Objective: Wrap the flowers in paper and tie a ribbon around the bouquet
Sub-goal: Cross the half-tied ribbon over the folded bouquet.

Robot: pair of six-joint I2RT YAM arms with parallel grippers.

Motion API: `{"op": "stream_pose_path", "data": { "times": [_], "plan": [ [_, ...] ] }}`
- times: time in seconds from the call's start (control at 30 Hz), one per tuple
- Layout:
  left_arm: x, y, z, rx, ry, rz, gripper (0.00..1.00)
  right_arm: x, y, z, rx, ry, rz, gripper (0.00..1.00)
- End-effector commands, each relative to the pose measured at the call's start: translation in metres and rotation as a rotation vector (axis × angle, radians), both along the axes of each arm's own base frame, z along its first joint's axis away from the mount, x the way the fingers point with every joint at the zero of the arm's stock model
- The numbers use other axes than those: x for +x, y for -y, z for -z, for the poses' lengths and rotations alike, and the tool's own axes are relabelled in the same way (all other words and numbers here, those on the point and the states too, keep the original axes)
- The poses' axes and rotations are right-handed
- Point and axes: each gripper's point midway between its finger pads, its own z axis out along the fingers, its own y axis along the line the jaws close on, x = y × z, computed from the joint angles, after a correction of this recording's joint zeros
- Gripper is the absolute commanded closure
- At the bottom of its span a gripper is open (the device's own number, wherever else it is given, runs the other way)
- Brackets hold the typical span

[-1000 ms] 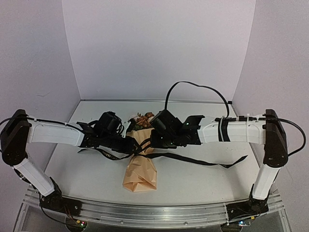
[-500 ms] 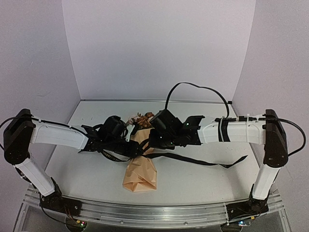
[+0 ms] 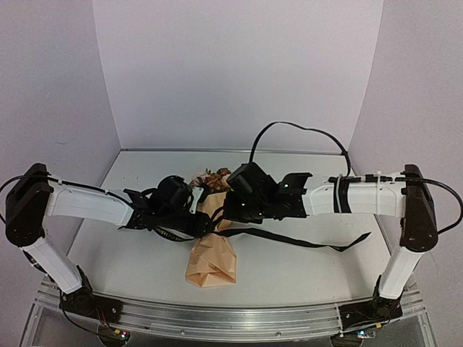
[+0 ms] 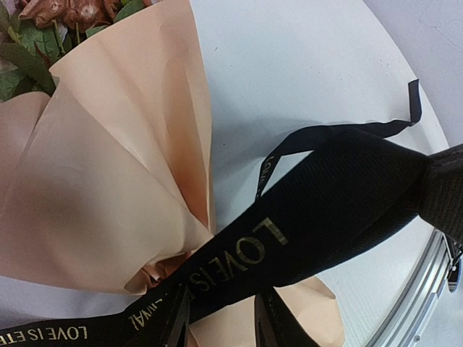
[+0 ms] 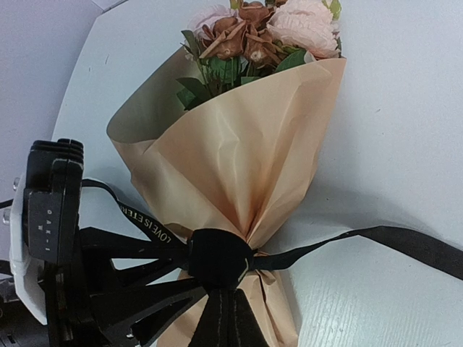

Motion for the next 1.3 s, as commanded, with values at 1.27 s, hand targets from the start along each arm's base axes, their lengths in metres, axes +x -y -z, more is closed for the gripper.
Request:
{"op": "stream_pose_path", "data": {
  "times": [1.27],
  "plan": [
    [0.020,0.017,-0.014,0.023,0.189,0.010,1.00,-0.005,0.018,-0.016,0.033,0.010,0.087,0.99]
  ]
}}
